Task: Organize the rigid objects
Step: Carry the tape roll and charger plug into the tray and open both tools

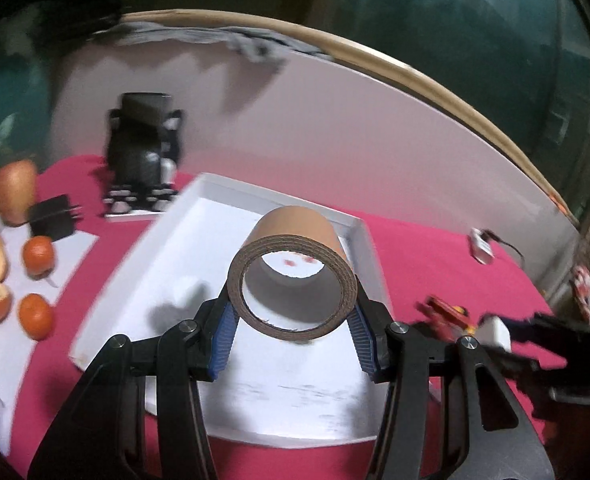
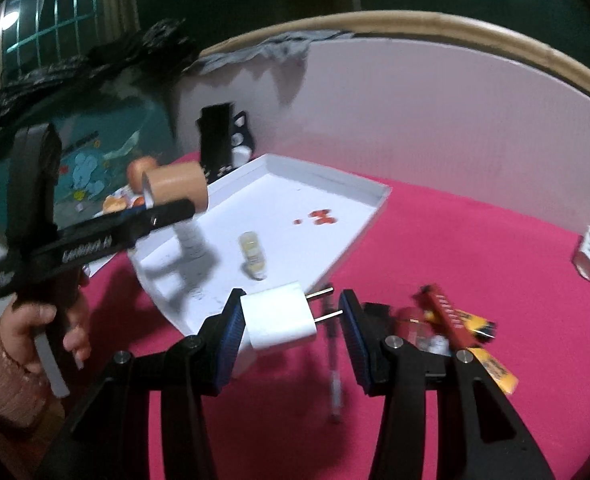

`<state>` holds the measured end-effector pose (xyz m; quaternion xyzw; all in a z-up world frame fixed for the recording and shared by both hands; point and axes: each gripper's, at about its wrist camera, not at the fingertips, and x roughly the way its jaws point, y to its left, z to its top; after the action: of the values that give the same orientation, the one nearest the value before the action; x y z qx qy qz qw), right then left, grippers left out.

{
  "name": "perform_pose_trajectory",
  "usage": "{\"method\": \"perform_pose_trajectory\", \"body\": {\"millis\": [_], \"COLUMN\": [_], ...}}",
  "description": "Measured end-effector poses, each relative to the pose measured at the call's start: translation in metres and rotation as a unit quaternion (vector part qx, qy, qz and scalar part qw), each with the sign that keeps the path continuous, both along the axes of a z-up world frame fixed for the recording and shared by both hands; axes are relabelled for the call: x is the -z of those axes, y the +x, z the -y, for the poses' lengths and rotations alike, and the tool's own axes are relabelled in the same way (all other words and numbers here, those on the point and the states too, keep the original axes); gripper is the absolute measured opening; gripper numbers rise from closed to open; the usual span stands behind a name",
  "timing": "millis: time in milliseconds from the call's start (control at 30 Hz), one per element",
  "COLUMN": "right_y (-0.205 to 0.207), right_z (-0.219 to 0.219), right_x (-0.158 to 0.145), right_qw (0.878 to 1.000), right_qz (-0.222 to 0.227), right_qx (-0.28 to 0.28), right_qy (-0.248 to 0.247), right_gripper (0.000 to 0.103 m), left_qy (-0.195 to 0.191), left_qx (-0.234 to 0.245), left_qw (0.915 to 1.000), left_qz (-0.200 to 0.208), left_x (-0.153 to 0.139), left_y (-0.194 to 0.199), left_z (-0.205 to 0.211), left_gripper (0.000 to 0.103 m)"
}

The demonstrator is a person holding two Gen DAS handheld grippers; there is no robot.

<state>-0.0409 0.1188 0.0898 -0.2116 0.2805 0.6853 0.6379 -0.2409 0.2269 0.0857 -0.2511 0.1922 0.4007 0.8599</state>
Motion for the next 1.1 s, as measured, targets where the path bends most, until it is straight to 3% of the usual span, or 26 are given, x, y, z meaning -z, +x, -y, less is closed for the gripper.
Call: {"method": "perform_pose_trajectory", "body": {"millis": [133, 367, 633, 1033, 1067, 1100], "right_y": [-0.022, -0.048, -0.053, -0.058, -0.057, -0.057], "right_z": [-0.022, -0.053, -0.077, -0.082, -0.081, -0.080], "right_x": [0.008, 0.030, 0.047, 0.049, 0.047, 0.046], "right_qw": [0.999, 0.997, 0.996, 0.997, 0.997, 0.997], "right_qz": [-0.002, -0.004, -0.006, 0.043, 0.049, 0.057], "right_qx": [-0.033, -0.061, -0.051, -0.021, -0.016, -0.011], "right_qy": [-0.019, -0.054, -0.078, -0.059, -0.054, -0.051], "right_gripper": [0.047, 0.047, 0.047, 0.048, 0.051, 0.069], "left_qy": [-0.006, -0.024, -0.030, -0.027, -0.025, -0.021], "left_qx": [-0.021, -0.009, -0.013, 0.001, -0.001, -0.004], "left_qw": [0.9997, 0.9991, 0.9984, 0.9987, 0.9987, 0.9989], "left_qz": [-0.011, -0.033, -0.046, -0.044, -0.044, -0.043], "left_x": [0.006, 0.023, 0.037, 0.035, 0.034, 0.033], "left_y": [-0.008, 0.010, 0.020, 0.031, 0.032, 0.033], "left_z": [-0.020, -0.040, -0.048, -0.052, -0.052, -0.050], "left_gripper": [0.050, 0.050, 0.050, 0.051, 0.051, 0.058]}}
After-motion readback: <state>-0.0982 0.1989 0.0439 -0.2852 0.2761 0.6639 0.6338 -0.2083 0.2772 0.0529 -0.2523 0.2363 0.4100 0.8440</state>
